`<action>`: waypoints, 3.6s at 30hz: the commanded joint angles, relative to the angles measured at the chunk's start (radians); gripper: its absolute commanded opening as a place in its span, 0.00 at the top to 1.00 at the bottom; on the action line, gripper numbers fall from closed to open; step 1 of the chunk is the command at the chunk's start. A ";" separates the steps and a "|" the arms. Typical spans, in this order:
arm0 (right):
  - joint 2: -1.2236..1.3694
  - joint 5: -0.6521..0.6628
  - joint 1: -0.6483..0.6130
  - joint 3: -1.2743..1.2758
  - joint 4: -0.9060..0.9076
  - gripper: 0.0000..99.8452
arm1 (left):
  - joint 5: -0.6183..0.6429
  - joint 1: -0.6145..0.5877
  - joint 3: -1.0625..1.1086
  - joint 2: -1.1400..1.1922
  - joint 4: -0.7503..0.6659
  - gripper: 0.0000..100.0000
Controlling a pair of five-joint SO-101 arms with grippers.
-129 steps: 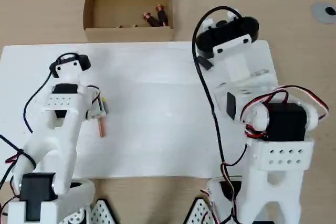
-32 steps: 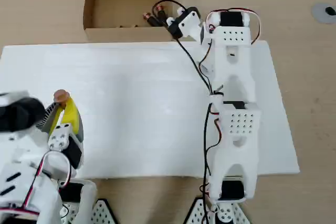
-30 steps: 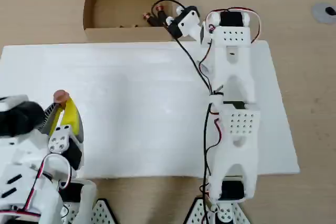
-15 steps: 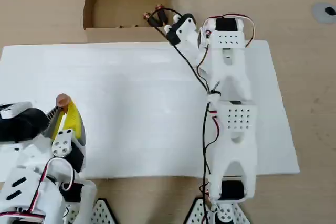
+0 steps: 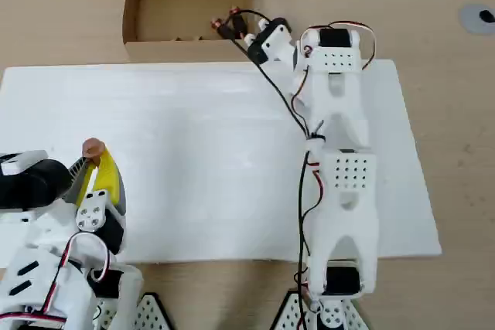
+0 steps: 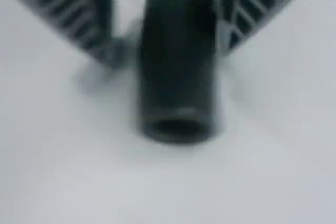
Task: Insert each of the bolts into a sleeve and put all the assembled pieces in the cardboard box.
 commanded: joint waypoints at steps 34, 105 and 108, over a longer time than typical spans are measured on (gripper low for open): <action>-0.162 -0.402 0.012 -0.677 0.227 0.99 | -0.054 -0.006 0.046 -0.002 -0.057 0.99; -2.582 -0.990 -0.964 2.312 -1.003 0.99 | 0.068 0.365 0.230 -0.085 -0.566 0.99; -2.582 -0.990 -0.961 2.310 -1.003 0.99 | 0.064 0.367 0.224 -0.085 -0.566 0.99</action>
